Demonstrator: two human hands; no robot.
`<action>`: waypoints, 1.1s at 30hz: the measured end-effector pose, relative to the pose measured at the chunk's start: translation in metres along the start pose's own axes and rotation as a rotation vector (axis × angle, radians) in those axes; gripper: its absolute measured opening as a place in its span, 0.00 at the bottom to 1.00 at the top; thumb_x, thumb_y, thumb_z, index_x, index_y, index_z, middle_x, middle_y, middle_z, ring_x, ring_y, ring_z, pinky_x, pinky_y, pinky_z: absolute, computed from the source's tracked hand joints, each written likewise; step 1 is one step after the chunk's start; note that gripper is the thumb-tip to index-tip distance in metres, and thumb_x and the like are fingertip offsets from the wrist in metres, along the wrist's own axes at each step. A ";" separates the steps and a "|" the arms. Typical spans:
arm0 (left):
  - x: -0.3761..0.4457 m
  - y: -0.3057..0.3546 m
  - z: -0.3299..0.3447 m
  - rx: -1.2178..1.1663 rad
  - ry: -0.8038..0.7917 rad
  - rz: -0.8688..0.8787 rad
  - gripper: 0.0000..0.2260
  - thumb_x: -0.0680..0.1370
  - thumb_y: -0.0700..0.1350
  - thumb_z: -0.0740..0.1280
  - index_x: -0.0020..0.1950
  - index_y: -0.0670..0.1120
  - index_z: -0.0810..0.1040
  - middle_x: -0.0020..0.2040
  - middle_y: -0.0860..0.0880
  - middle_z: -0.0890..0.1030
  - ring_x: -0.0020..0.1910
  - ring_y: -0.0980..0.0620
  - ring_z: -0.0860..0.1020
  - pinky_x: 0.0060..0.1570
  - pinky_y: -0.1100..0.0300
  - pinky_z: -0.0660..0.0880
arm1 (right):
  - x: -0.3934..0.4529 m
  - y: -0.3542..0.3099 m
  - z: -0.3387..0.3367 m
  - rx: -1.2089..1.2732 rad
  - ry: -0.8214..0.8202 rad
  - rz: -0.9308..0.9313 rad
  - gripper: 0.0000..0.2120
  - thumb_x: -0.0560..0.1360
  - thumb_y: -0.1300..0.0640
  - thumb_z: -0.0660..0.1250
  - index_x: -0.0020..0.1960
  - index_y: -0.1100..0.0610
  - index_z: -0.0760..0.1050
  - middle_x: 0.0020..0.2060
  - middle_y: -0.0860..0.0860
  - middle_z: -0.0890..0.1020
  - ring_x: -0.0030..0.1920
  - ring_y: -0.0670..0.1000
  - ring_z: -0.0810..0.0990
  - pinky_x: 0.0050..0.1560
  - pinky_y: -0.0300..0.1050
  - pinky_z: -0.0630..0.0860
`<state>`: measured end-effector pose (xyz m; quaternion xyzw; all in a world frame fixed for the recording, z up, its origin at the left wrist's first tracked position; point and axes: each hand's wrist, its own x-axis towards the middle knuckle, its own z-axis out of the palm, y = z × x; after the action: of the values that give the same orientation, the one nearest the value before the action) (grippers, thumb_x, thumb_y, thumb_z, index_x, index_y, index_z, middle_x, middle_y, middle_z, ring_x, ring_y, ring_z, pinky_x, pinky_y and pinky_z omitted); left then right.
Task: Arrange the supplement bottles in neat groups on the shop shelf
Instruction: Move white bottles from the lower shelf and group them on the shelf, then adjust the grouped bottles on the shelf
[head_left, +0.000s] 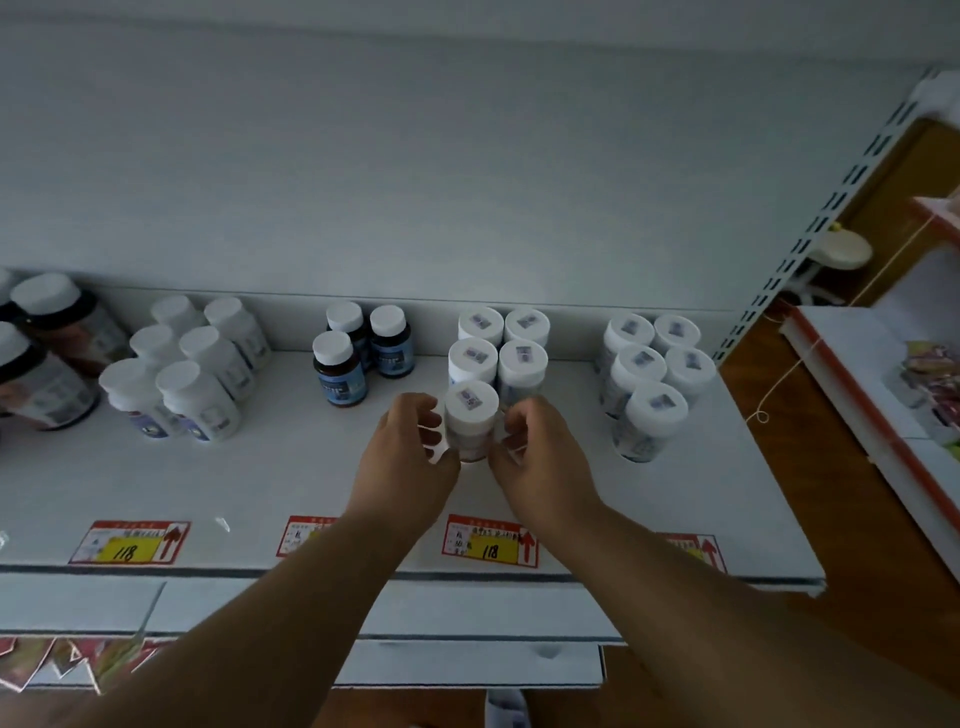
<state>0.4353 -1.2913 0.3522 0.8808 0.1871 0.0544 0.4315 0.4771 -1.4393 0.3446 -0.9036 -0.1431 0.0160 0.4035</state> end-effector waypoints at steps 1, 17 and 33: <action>-0.002 0.000 -0.001 -0.011 0.010 -0.001 0.21 0.75 0.43 0.73 0.64 0.52 0.70 0.57 0.55 0.77 0.50 0.58 0.77 0.41 0.70 0.69 | -0.003 -0.003 0.000 -0.004 -0.007 -0.007 0.07 0.76 0.54 0.68 0.50 0.53 0.71 0.46 0.48 0.77 0.45 0.47 0.76 0.47 0.46 0.77; -0.032 0.034 0.006 -0.051 -0.296 0.323 0.14 0.78 0.42 0.68 0.61 0.55 0.73 0.54 0.59 0.76 0.54 0.59 0.77 0.50 0.73 0.69 | -0.060 0.006 -0.049 -0.055 0.240 0.145 0.08 0.80 0.54 0.65 0.58 0.50 0.74 0.49 0.42 0.76 0.46 0.38 0.75 0.45 0.21 0.68; 0.029 0.117 0.135 -0.744 -0.226 -0.255 0.11 0.84 0.51 0.59 0.65 0.59 0.73 0.61 0.62 0.76 0.64 0.56 0.73 0.68 0.57 0.67 | 0.023 0.103 -0.145 0.461 0.416 0.324 0.23 0.79 0.37 0.55 0.56 0.56 0.73 0.51 0.56 0.77 0.56 0.59 0.77 0.61 0.62 0.75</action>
<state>0.5299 -1.4458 0.3575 0.6348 0.2138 -0.0328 0.7418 0.5457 -1.6027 0.3687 -0.7835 0.0950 -0.0729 0.6097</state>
